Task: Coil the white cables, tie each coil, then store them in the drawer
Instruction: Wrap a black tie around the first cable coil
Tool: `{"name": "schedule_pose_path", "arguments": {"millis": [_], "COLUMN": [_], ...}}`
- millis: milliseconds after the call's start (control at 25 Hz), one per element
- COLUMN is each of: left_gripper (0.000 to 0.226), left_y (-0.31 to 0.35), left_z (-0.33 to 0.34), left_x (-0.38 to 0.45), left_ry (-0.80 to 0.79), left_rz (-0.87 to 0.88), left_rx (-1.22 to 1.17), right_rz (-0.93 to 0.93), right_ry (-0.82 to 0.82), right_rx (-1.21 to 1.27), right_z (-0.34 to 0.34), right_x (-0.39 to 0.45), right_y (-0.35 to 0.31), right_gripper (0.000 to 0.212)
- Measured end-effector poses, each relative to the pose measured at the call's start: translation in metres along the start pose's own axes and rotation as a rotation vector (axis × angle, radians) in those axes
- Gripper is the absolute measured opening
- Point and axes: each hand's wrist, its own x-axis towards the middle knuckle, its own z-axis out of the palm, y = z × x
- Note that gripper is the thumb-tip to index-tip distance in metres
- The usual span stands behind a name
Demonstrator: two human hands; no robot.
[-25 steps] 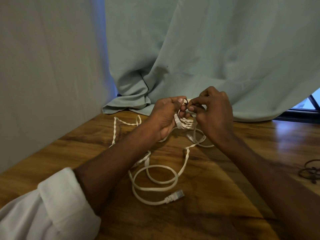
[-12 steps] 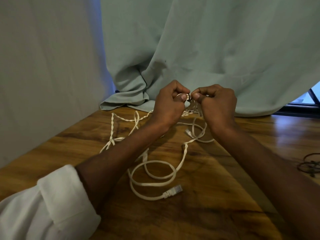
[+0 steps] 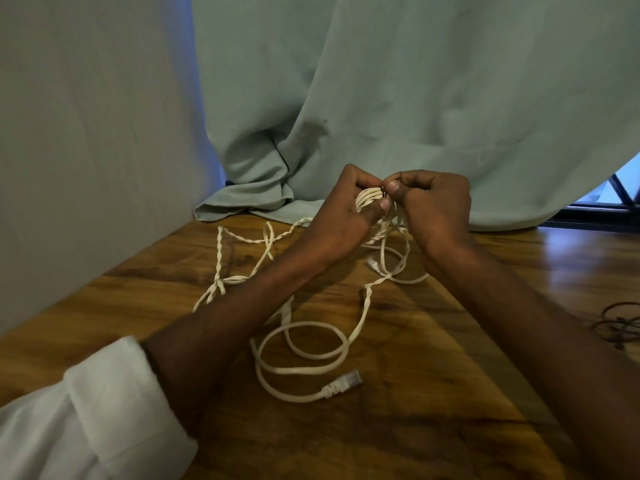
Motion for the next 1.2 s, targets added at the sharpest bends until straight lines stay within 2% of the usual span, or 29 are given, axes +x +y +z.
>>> {"name": "schedule_pose_path", "arguments": {"millis": [120,320,520,640,720,800,880,1000,1080,1200], "left_gripper": [0.023,0.012,0.012,0.011,0.014,0.016,0.011,0.015,0.018,0.025], "left_y": [-0.003,-0.004,-0.005,-0.004,0.0,0.004,0.006,0.008,0.006,0.005], "left_z": [-0.003,-0.01,-0.011,-0.008,-0.008,-0.013,-0.016,-0.017,-0.018,-0.013], "left_x": [0.0,0.001,0.004,0.003,0.005,0.008,0.01,0.01,0.012,0.011], "left_ry": [0.009,0.018,-0.026,0.057,0.12,0.119,0.066,-0.005,0.027,0.094], "left_rz": [0.064,0.099,0.051,-0.03,-0.164,-0.293,-0.343,-0.4,-0.422,-0.369], "left_rx": [0.086,0.04,-0.096,-0.077,-0.209,-0.458,-0.668,-0.894,-0.874,-0.569], "right_rz": [0.002,-0.034,0.036,-0.054,-0.208,-0.354,-0.393,-0.404,-0.375,-0.222], "right_ry": [-0.033,-0.047,-0.034,-0.044,-0.07,-0.067,-0.048,-0.038,-0.047,-0.068], "right_rx": [-0.007,-0.008,0.093,0.016,-0.15,-0.332,-0.408,-0.402,-0.35,-0.223], "right_z": [0.0,0.004,0.002,0.002,0.005,0.007,0.005,0.004,0.006,0.006], "right_x": [0.001,0.0,0.006,0.005,0.002,0.0,0.001,0.002,0.002,0.003], "right_y": [0.001,0.002,0.003,0.003,0.006,0.009,0.01,0.012,0.012,0.011], "right_gripper": [0.008,0.012,0.012,0.012,0.008,0.01,0.011,0.011,0.012,0.012]}}
